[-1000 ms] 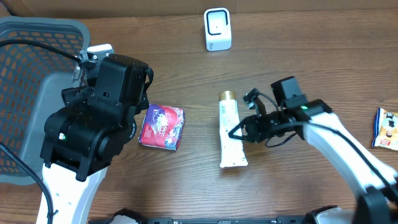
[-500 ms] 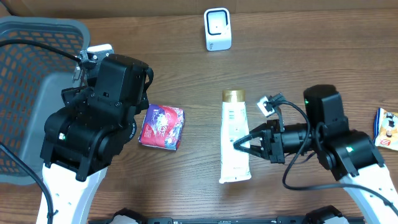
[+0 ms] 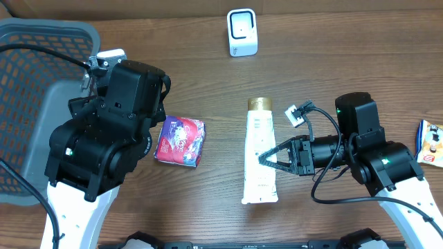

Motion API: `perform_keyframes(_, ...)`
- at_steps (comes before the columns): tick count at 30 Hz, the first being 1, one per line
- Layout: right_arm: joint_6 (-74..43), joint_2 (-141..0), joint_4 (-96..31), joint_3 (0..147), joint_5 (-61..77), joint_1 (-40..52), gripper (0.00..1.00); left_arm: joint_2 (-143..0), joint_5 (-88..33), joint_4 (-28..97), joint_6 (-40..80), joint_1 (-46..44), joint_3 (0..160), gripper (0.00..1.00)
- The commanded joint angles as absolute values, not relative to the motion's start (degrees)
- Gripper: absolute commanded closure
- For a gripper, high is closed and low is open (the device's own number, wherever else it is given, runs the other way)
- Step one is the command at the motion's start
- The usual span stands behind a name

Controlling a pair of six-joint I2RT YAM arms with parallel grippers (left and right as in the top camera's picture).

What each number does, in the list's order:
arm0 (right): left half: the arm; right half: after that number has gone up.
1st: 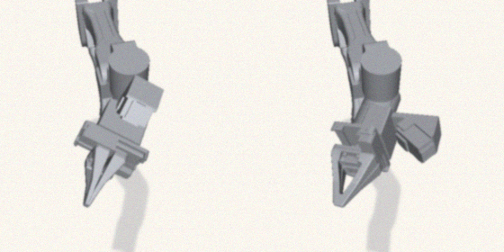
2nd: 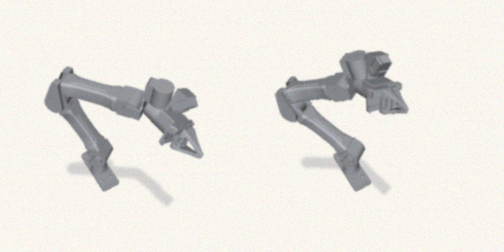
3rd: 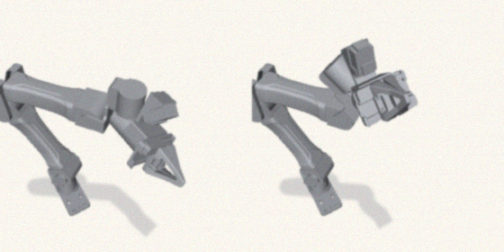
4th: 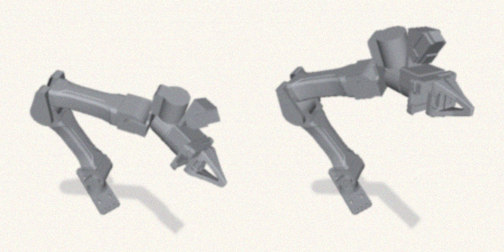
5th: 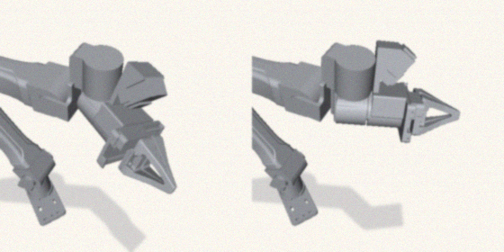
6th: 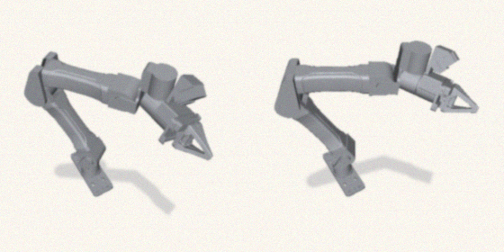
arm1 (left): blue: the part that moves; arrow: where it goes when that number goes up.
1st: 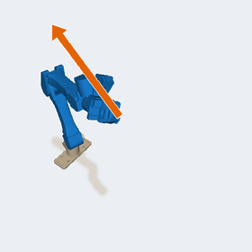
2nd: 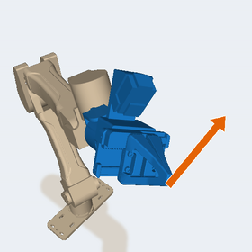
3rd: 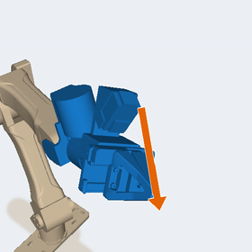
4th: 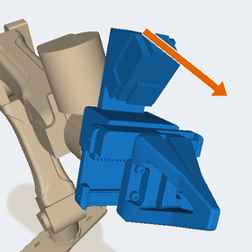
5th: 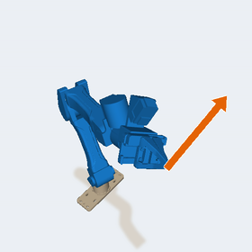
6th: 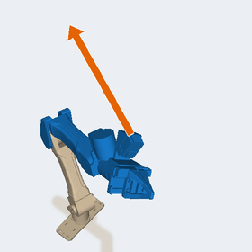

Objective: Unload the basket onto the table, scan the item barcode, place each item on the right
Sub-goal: 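Lift the white tube upright and bring it to the scanner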

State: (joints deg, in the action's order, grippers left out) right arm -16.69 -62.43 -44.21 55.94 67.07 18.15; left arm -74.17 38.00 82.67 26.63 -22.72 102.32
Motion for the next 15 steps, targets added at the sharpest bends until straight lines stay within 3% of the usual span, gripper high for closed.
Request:
perform_keyframes(1, -17.61, -61.87, -43.18, 58.15, 69.54, 18.24, 0.96, -74.26, 38.70, 82.52, 27.05, -22.41, 103.13, 0.00)
perform_keyframes(5, -15.62, -61.87, -44.05, 58.15, 62.37, 18.31, 0.96, -74.26, 38.68, 82.52, 27.05, -22.41, 103.13, 0.00)
perform_keyframes(10, -13.06, -63.94, -42.41, 58.13, 15.18, 20.27, 0.96, -74.26, 38.68, 82.52, 27.05, -22.41, 103.13, 0.00)
perform_keyframes(13, -12.91, -68.20, -32.71, 58.13, 1.52, 20.34, 0.96, -74.26, 38.70, 82.52, 27.05, -22.41, 103.13, 0.00)
perform_keyframes(15, -10.87, -71.88, -24.80, 58.13, -0.14, 20.21, 0.96, -74.26, 38.68, 82.52, 27.05, -22.41, 103.13, 0.00)
